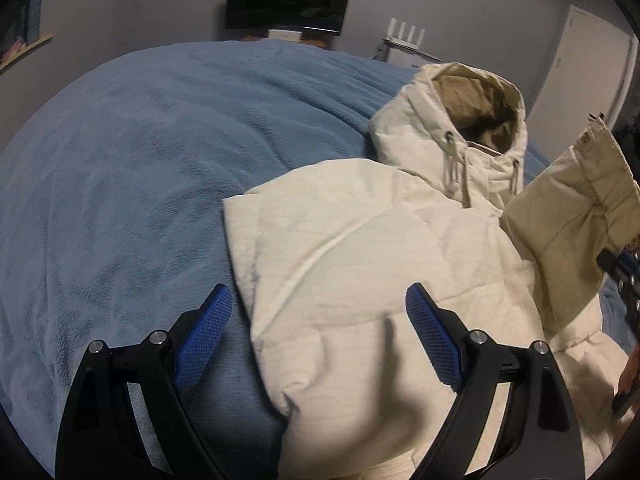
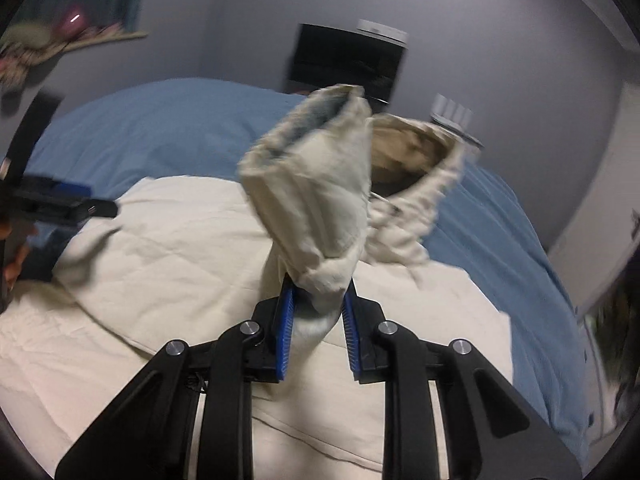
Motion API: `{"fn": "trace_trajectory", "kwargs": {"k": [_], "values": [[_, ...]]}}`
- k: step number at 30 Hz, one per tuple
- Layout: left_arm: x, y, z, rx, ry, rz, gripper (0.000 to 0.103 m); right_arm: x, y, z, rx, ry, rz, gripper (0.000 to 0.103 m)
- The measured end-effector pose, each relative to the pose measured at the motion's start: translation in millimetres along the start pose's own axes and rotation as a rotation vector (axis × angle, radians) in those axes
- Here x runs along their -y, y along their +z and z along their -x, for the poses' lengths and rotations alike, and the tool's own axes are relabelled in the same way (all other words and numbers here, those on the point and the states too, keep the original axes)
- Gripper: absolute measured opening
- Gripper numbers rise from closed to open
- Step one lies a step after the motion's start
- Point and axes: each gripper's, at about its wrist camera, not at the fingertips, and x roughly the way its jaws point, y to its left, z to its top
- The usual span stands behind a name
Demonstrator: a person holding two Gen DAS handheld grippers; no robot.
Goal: Fold large clothes
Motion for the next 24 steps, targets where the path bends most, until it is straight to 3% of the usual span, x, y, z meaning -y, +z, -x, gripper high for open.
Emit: {"fn": "trace_trajectory", "kwargs": {"k": [7, 11, 13, 16, 24], "values": [[27.6, -5.6, -7.3, -0.034, -0.021, -0.125, 0.085, 58.9, -24.8, -17.4, -0.104, 0.015, -0.24, 0.02], [34.3, -8.9, -12.8, -0.054, -0.008, -0.161, 0.085, 91.9, -49.0, -41.6, -0.221, 0.094, -0.446, 0.021], [33.6, -9.6, -14.0, -0.057, -0.009, -0.161, 0.085, 107.6, -61.5, -45.8, -0.251, 0.159, -0.553, 0.035], [31.1, -9.4, -14.4, -0.056, -0.014, -0.151, 0.085, 125.7, -71.7, -38.4, -0.231, 0.18, -0.626, 0.054], [36.0, -9.7, -14.7, -0.056, -0.01, -0.174, 0.085, 159.9, -82.6, -53.0, -0.205, 0.197, -0.782, 0.053]]}}
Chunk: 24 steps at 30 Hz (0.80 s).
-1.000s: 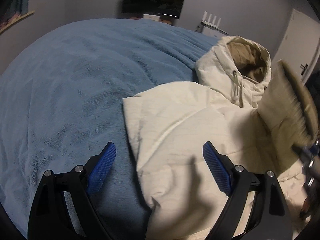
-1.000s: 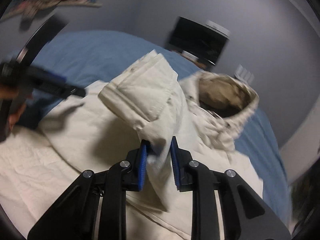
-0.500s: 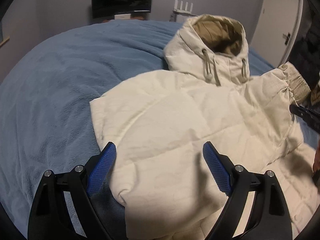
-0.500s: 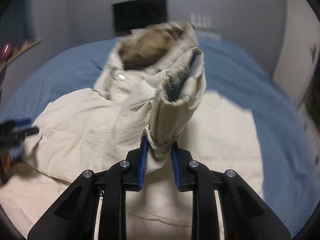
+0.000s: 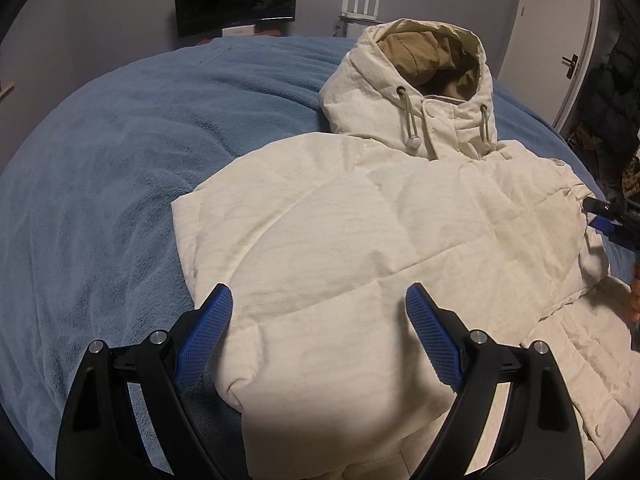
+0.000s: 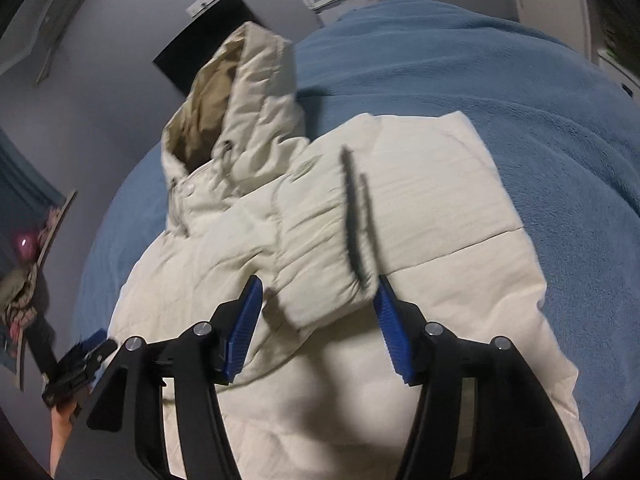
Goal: Fold large clothes
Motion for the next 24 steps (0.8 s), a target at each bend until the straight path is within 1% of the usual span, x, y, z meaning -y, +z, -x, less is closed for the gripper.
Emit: {"fn": "trace_trajectory", "kwargs": {"k": [1, 2, 3, 4, 6, 9, 12, 14, 17, 21, 24], "values": [[0.9, -0.3, -0.1, -0.001, 0.002, -0.004, 0.085, 2.7, 1.6, -1.4, -0.003, -0.001, -0.006, 0.042], [1.7, -0.8, -0.2, -0.001, 0.004, -0.007, 0.085, 5.0, 1.9, -2.0, -0.002, 0.002, -0.009, 0.037], [2.3, -0.9, -0.5, -0.002, 0.005, -0.009, 0.085, 4.6, 1.2, -1.2, 0.003, -0.01, -0.001, 0.027], [2.7, -1.0, -0.9, -0.003, 0.007, -0.009, 0.085, 3.6, 0.3, 3.2, 0.016, -0.02, 0.013, 0.021], [3.4, -1.3, -0.9, -0.003, 0.009, -0.01, 0.085, -3.2, 0.8, 12.1, 0.046, -0.041, 0.058, 0.016], [4.2, -0.9, 1.4, 0.011, 0.01, -0.014, 0.085, -11.7, 5.9, 31.9, 0.105, -0.071, 0.103, 0.014], [6.6, 0.2, 4.3, 0.026, 0.011, -0.022, 0.085, -17.5, 12.8, 57.6, 0.182, -0.142, 0.151, 0.014], [8.6, 0.0, 4.0, 0.024, 0.005, -0.028, 0.085, -13.8, 14.6, 65.1, 0.191, -0.169, 0.147, 0.014], [11.2, -0.9, -1.5, 0.0, 0.003, -0.041, 0.085, -1.9, 10.6, 55.8, 0.128, -0.209, 0.133, 0.014], [8.7, -3.3, -9.6, -0.035, -0.005, -0.031, 0.086, 17.9, -7.0, 31.7, 0.029, -0.272, 0.095, 0.014], [1.2, -5.3, -15.4, -0.062, -0.011, 0.0, 0.087, 16.4, -12.2, 27.8, -0.002, -0.283, 0.109, 0.015]]}}
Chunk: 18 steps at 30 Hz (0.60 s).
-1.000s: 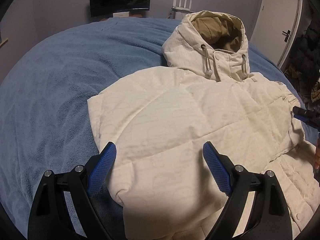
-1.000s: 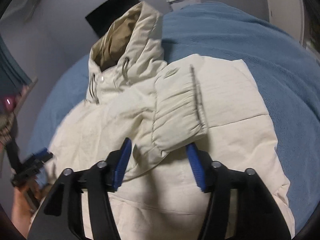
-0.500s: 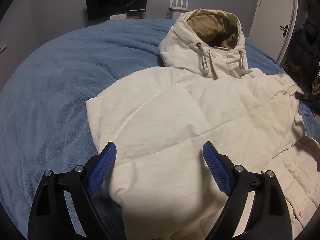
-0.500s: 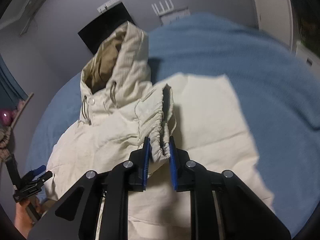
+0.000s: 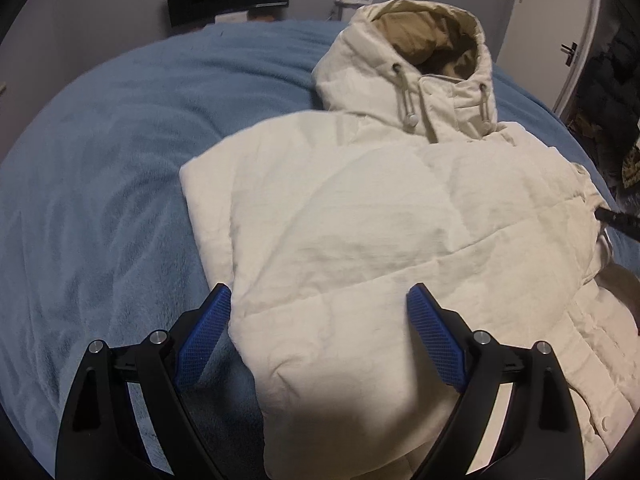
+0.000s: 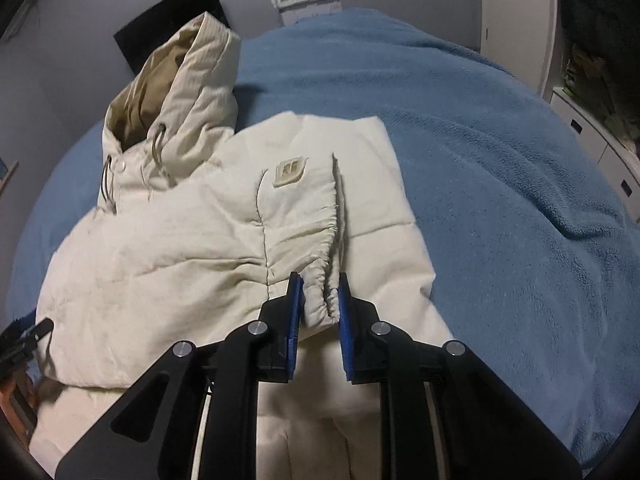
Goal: Fold large clothes
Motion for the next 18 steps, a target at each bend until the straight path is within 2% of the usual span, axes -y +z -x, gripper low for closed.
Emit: {"fn": "trace_trajectory", "kwargs": {"k": [6, 9, 11, 15, 18], "values": [[-10.4, -1.5, -2.4, -0.017, -0.011, 0.05, 0.087, -2.7, -9.2, 33.8, -0.007, 0.042, 0.051, 0.015], [-7.3, -1.1, -4.2, -0.026, -0.001, 0.033, 0.087, -1.6, -14.6, 21.6, -0.079, 0.041, 0.067, 0.018], [-7.2, -1.6, -4.3, -0.027, 0.004, 0.031, 0.087, 7.7, -15.2, 10.4, -0.124, 0.065, 0.016, 0.023], [-4.8, -0.4, 1.8, 0.001, 0.016, 0.019, 0.086, 10.0, -9.9, 19.7, -0.054, 0.014, 0.022, 0.053], [2.7, 2.8, 11.0, 0.052, 0.026, -0.012, 0.086, -4.5, -2.7, 33.9, 0.054, -0.026, 0.106, 0.054]]}}
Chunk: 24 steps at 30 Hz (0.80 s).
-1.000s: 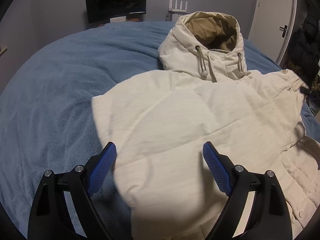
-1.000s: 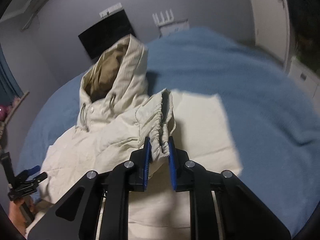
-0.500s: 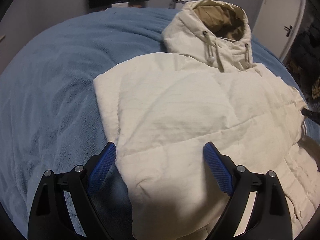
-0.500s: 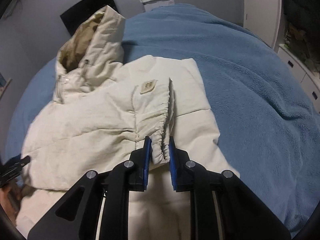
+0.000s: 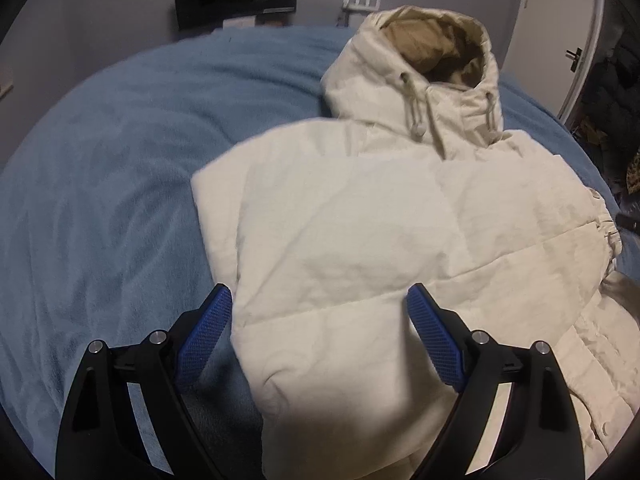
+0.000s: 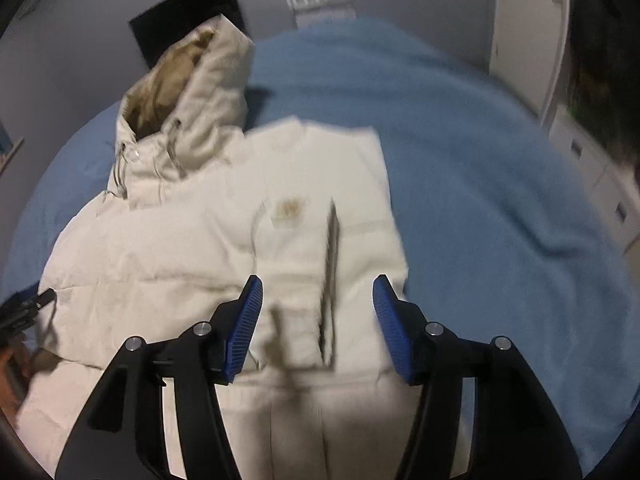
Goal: Fold large clothes
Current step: 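Release the sleeve and smooth the jacket with the right gripper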
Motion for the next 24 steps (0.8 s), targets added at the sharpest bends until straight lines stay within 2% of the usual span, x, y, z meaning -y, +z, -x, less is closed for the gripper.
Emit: {"fn": "trace_trajectory", "kwargs": {"k": [5, 8, 11, 15, 18, 21, 23, 24], "values": [[10.9, 2.7, -0.9, 0.019, 0.001, -0.029, 0.088, -26.1, 10.4, -7.5, 0.059, -0.036, 0.142, 0.054], [14.5, 1.3, -10.4, -0.006, 0.032, -0.042, 0.096, -36.5, 17.4, -23.9, 0.049, -0.04, 0.158, 0.054], [15.8, -1.8, -22.9, -0.049, 0.037, -0.046, 0.096, -43.2, 17.9, -44.3, 0.022, -0.046, 0.168, 0.054], [5.6, -6.1, -36.5, -0.096, -0.02, 0.011, 0.098, -36.1, 7.2, -72.0, -0.027, -0.03, 0.136, 0.056], [5.6, -6.6, -40.2, -0.11, -0.023, 0.018, 0.098, -35.0, 3.4, -79.5, -0.032, -0.024, 0.138, 0.058], [4.5, -6.2, -41.0, -0.12, -0.026, 0.031, 0.098, -35.6, 3.3, -82.7, -0.04, -0.011, 0.14, 0.066], [2.5, -6.4, -41.0, -0.119, -0.031, 0.05, 0.098, -34.4, 3.2, -83.7, -0.044, 0.013, 0.131, 0.076], [2.8, -6.3, -41.0, -0.119, -0.027, 0.05, 0.098, -34.1, 3.2, -85.0, -0.047, 0.023, 0.126, 0.089]]}}
